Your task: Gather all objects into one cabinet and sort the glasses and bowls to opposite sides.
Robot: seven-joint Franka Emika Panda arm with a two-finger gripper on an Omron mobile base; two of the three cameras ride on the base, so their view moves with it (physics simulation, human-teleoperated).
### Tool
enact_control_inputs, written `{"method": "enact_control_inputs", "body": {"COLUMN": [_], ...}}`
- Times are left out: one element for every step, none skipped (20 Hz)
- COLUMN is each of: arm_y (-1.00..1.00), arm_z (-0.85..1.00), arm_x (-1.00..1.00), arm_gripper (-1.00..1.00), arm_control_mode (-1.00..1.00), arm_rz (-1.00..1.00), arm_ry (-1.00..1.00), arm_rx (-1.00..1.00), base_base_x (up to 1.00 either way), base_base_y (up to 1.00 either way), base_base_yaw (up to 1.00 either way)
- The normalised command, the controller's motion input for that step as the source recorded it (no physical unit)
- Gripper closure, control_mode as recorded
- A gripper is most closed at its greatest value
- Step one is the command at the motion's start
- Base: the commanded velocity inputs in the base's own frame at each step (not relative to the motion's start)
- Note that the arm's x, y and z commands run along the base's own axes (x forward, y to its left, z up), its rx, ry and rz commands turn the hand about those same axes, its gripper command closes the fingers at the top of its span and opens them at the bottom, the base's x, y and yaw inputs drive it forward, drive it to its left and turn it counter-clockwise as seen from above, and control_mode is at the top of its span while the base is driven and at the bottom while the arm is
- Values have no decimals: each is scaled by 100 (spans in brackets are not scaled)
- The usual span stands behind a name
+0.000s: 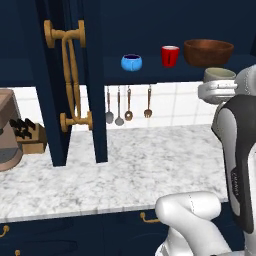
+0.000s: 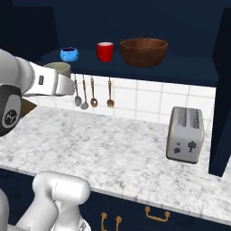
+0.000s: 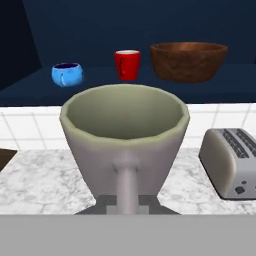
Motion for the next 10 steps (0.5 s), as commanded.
{"method": "enact_control_inputs", "body": {"arm_y": [16,6,6,7,9,8,4,1,0,0], "arm_z": [6,0,1,2,0,0,0,0,0,0], "arm_x": [0,8,11,11,14,20,26,31,31,30], "arm_gripper": [100,100,100,100,100,100,100,100,100,100], "arm_control_mode": [-100,-100,-100,-100,-100,-100,-100,-100,-100,-100], "arm_rz": [0,0,0,0,0,0,0,0,0,1], "arm_ry": [0,0,0,0,0,0,0,-2,-5,-7], "arm_rx": [0,0,0,0,0,0,0,0,0,0], "base_base_x": [0,0,0,0,0,0,0,0,0,0], "base_base_y": [0,0,0,0,0,0,0,0,0,0], "base_base_yaw": [0,0,0,0,0,0,0,0,0,0]}}
